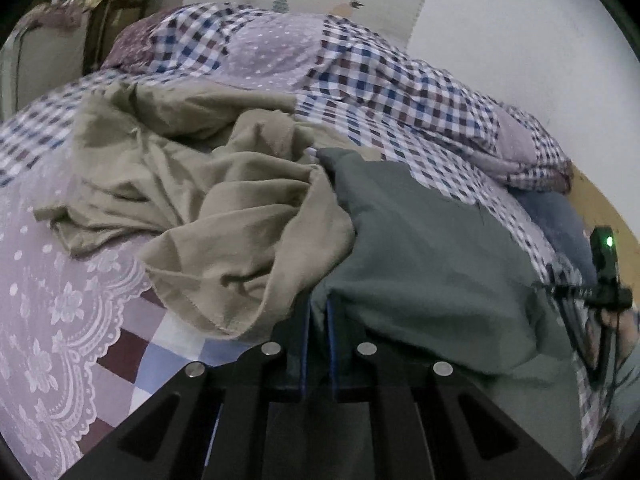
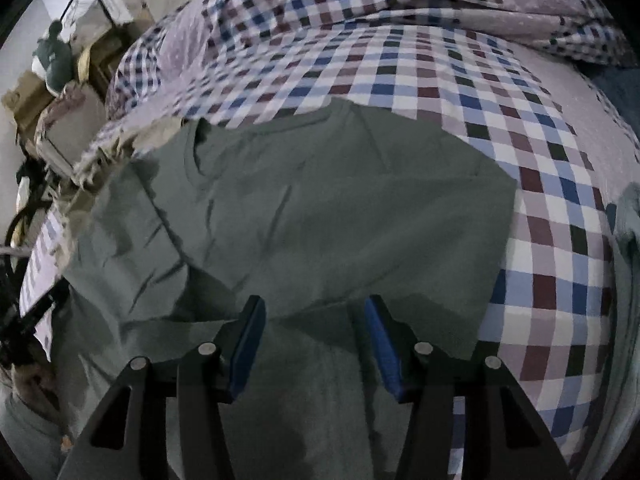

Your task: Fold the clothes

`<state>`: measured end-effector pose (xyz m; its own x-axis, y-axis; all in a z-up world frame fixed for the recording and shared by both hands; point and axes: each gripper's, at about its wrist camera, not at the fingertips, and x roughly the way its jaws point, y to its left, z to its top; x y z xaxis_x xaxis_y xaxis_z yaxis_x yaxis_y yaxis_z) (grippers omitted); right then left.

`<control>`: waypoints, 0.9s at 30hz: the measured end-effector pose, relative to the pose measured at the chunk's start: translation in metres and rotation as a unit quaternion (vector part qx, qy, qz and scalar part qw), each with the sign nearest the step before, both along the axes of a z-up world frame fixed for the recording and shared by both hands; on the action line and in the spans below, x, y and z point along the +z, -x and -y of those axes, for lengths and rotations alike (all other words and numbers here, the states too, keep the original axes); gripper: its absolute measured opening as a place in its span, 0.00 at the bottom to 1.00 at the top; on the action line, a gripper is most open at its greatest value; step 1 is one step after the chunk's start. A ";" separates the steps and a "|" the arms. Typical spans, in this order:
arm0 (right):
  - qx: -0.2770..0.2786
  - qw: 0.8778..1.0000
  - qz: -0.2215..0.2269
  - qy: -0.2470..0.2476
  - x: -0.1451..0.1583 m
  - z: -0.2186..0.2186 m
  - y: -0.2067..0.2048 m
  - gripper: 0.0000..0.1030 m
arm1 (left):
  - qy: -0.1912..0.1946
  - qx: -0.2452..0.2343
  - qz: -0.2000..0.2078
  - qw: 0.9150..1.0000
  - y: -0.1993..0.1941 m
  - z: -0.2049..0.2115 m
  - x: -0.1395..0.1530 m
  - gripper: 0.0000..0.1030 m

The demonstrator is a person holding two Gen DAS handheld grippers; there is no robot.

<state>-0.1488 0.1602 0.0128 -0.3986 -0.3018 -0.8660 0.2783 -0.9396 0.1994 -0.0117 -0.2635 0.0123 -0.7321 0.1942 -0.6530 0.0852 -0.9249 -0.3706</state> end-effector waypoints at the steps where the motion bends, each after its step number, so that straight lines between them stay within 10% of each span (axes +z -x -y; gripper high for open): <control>1: 0.004 1.000 -0.003 -0.008 0.000 0.003 -0.002 0.44 | -0.008 0.007 0.001 1.000 -0.001 0.003 -0.002 0.06; 5: 0.019 0.999 -0.015 -0.038 0.001 0.015 -0.008 0.07 | -0.045 0.036 -0.005 0.998 -0.003 0.015 -0.006 0.06; 22: -0.123 0.986 -0.061 -0.096 0.024 -0.033 0.010 0.04 | -0.103 0.120 -0.026 0.987 -0.020 0.025 -0.017 0.06; 27: -0.132 0.982 -0.013 -0.137 0.008 -0.030 0.020 0.08 | -0.113 0.114 -0.012 0.987 -0.017 0.026 -0.021 0.06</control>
<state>-0.1686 0.1904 0.0210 -0.4548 0.0573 -0.8887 0.0196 -0.9970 -0.0743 0.0053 -0.2896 -0.0089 -0.7885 0.1604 -0.5938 0.2707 -0.7764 -0.5692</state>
